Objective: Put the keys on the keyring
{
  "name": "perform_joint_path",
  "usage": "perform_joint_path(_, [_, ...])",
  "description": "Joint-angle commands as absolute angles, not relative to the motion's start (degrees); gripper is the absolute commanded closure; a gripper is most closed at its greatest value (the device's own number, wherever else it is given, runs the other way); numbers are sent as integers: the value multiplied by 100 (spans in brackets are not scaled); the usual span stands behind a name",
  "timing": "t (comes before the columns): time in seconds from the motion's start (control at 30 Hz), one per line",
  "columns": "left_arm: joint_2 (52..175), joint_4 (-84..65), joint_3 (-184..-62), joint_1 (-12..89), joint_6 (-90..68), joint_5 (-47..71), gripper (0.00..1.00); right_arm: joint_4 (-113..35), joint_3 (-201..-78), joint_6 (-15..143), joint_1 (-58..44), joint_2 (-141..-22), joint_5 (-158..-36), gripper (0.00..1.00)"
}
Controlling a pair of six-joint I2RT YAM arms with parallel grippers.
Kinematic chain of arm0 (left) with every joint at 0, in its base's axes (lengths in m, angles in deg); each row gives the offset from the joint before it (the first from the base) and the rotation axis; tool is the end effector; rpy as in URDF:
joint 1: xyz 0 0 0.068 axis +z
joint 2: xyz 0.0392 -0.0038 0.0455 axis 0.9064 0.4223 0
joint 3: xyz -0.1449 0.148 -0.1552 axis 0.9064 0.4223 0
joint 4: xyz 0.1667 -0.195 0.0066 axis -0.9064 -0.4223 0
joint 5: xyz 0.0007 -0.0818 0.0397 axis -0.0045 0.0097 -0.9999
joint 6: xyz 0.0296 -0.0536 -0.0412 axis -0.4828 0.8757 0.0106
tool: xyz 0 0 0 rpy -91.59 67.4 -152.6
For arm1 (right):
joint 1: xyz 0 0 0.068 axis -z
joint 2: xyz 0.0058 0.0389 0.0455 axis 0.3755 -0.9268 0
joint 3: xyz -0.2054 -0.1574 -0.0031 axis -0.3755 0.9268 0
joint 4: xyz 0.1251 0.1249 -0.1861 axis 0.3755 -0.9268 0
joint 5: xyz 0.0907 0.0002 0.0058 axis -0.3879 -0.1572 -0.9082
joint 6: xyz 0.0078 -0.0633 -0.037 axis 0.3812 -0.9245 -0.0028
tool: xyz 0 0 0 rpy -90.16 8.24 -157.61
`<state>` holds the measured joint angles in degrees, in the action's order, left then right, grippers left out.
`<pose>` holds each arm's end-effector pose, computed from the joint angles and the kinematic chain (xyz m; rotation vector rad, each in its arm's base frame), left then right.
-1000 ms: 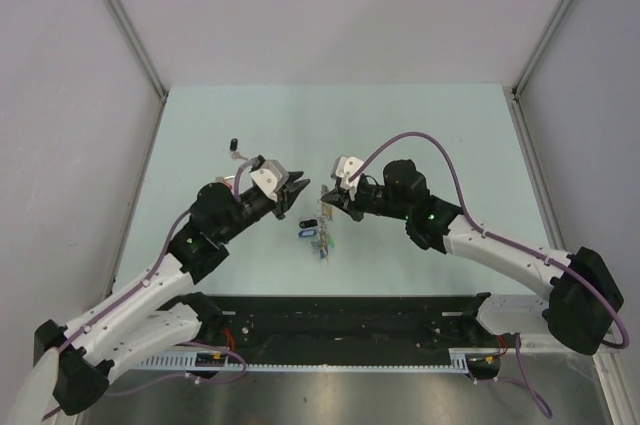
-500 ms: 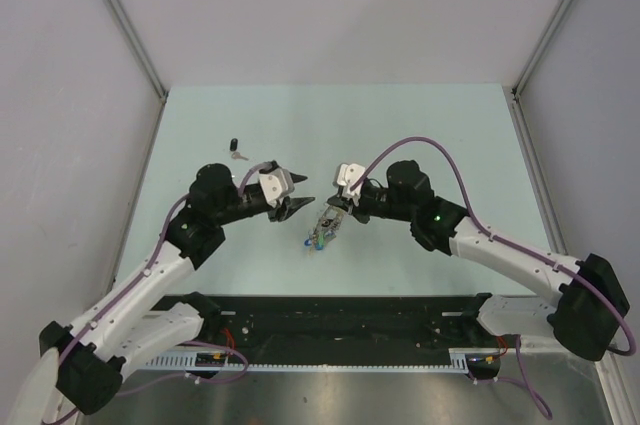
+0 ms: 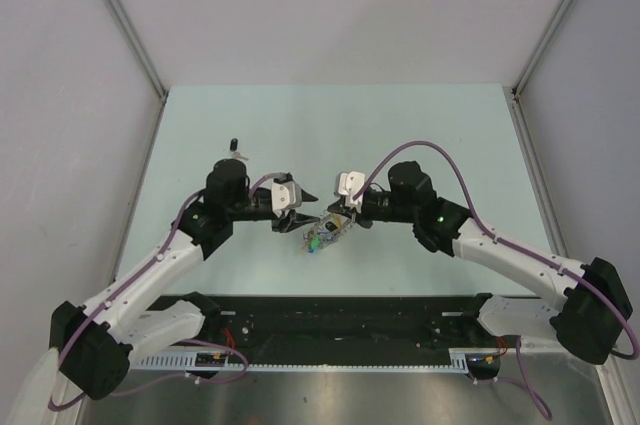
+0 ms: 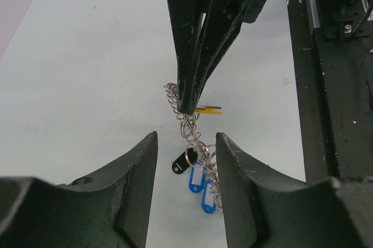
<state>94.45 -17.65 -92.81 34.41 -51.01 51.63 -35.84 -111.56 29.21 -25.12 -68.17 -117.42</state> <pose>0.1801 -0.1596 0.2805 1.3694 1.2888 -0.8191 0.1782 0.2346 0.2826 -1.4021 1.2697 0.6849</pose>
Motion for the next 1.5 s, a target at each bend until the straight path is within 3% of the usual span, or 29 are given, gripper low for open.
perform_joint_path(0.0, [9603,-1797,-9554,3496,-5269,5495,52,-3355,-11244,2767,-2505,-6557,-12037,100])
perform_joint_path(0.67, [10253,-1780,-9783,3452,-4926,5978,70,-3355,-11244,2758,-2549,-6531,-12187,100])
perform_joint_path(1.1, [10376,-2096,-9897,3382,-5084,5864,72,-3372,-11244,2767,-2558,-6487,-12152,100])
perform_joint_path(1.47, [10403,-2079,-9915,3373,-5032,5873,79,-3372,-11244,2767,-2567,-6461,-12169,100])
